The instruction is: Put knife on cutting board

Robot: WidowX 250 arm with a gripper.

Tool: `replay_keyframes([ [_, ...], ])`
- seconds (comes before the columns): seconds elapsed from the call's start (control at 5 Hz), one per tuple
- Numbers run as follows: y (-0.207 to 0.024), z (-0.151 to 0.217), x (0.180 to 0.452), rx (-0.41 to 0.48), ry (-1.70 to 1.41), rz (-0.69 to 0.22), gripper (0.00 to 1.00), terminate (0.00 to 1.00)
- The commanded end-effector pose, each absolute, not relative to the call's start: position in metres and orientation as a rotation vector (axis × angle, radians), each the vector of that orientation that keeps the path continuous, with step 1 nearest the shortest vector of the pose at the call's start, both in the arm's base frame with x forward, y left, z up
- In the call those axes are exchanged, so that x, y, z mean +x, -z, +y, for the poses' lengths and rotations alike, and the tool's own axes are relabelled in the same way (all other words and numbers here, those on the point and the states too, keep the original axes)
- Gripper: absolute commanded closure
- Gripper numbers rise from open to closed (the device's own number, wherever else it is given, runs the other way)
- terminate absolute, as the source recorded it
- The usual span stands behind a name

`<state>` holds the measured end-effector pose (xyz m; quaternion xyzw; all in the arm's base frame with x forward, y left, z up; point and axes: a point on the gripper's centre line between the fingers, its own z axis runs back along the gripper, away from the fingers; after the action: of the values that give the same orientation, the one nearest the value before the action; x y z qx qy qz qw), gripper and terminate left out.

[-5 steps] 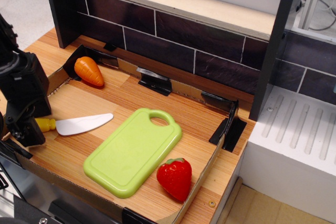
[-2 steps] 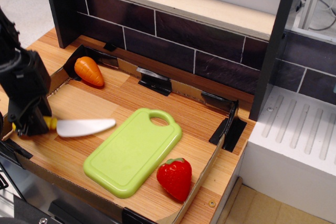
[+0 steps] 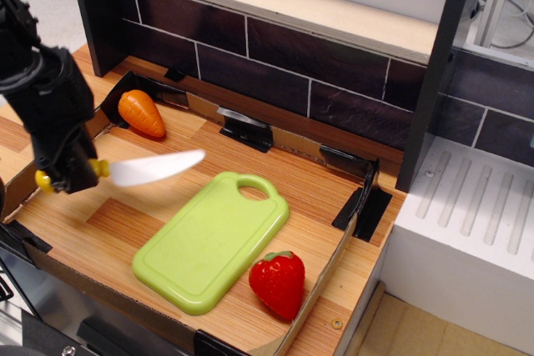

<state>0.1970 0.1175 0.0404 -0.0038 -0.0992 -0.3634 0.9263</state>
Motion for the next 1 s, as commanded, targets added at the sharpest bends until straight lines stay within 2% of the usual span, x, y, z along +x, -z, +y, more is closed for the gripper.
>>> replay_keyframes([
  [0.0, -0.044, 0.07, 0.209, 0.059, 0.508, -0.276, 1.0, 0.0],
  [0.2, -0.034, 0.049, 0.21, 0.015, 0.343, -0.223, 1.0, 0.0],
  [0.4, -0.026, 0.041, 0.207, -0.012, 0.317, -0.165, 1.0, 0.0],
  [0.6, -0.013, 0.034, 0.202, 0.039, 0.331, -0.168, 0.0, 0.0],
  [0.8, -0.007, 0.031, 0.195, 0.037, 0.356, -0.144, 1.0, 0.0],
])
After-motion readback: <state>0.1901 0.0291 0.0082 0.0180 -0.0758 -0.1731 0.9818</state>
